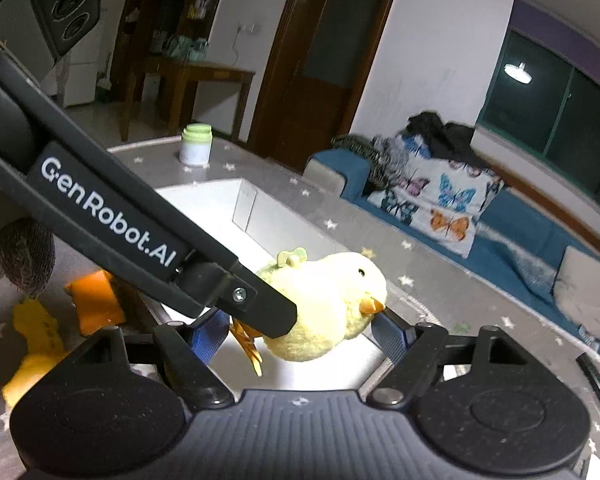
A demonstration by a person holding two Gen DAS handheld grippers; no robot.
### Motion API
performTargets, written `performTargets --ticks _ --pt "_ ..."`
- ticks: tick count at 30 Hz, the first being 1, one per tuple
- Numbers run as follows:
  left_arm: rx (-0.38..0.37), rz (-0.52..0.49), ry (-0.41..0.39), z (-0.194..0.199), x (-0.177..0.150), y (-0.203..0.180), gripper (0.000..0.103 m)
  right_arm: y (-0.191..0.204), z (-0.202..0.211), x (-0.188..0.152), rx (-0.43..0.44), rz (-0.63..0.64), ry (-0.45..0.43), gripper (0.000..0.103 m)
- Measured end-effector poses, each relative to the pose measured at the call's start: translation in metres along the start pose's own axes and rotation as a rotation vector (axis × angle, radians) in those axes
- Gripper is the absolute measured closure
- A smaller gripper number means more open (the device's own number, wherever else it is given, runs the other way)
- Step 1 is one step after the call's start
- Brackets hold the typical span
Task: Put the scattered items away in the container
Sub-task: 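Carry the plush chick with the left gripper over the white box and lower it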
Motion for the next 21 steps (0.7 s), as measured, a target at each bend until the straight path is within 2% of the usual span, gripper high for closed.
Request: performTargets --ticks 11,21 --pt "0.003 0.088 0.106 -0.033 -0.003 0.029 0.066 -0.015 -0.048 -0.017 0.074 -0.028 0.131 0.023" --pt "0.012 0.159 0.162 -0.052 -0.007 0.051 0.066 -0.016 -0.077 -0.027 0.136 -0.043 0.24 0.023"
Point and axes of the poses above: each gripper's, at about its wrist camera, not at the fingertips, and z roughly against the way its jaws point, y to its left, x to its top, the point moved 7 cm from there along -z, roughly the way its jaws point, and after that the axes turned 8 degrees about -y, right-handed, at the moved point
